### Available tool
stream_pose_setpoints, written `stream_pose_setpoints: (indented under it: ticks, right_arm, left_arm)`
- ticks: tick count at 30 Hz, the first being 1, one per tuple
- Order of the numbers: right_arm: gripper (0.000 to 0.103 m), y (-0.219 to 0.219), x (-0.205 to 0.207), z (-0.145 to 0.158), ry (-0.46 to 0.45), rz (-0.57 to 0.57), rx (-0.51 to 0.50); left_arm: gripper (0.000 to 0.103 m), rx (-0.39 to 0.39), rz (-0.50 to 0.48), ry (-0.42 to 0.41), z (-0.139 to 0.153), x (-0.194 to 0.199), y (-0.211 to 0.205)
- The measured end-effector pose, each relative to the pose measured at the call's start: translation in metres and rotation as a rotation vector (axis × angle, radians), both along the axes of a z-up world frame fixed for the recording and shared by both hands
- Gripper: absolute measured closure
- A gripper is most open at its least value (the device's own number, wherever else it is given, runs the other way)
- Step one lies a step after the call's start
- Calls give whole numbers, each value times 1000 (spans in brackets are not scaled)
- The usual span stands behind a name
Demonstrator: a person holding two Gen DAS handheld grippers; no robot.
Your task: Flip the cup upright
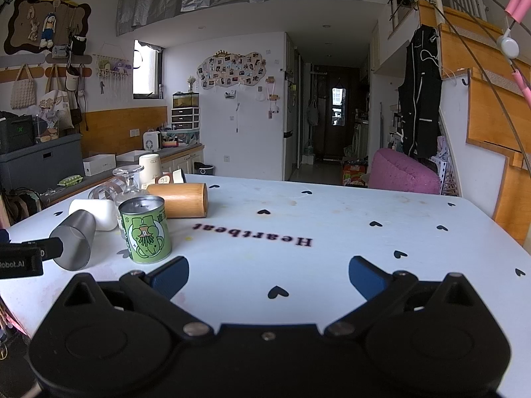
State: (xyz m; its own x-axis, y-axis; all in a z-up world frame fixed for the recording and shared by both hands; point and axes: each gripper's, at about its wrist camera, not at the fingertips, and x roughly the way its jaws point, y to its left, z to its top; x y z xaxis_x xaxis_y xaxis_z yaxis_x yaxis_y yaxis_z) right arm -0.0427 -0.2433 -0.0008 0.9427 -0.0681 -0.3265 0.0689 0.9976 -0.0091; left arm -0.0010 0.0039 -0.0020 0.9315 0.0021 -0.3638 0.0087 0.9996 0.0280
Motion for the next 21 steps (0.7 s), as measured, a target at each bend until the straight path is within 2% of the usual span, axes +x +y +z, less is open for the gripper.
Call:
stream_pose_setpoints:
  ticks: [6,9,18,21]
  right_arm:
    - [0,3,-1,-5,-2,-1,2]
    - [0,4,-2,-6,-1,0,4]
    - [0,3,-3,-5,1,18,19]
    - [0,3,-3,-6,0,19,20]
  left_arm:
    - [0,-14,9,9,-1,2,3]
    - [0,-23,28,8,-11,13,9]
    - [1,-44,156,38,-11,60,19]
    - [5,-53,194,58,-14,80,24]
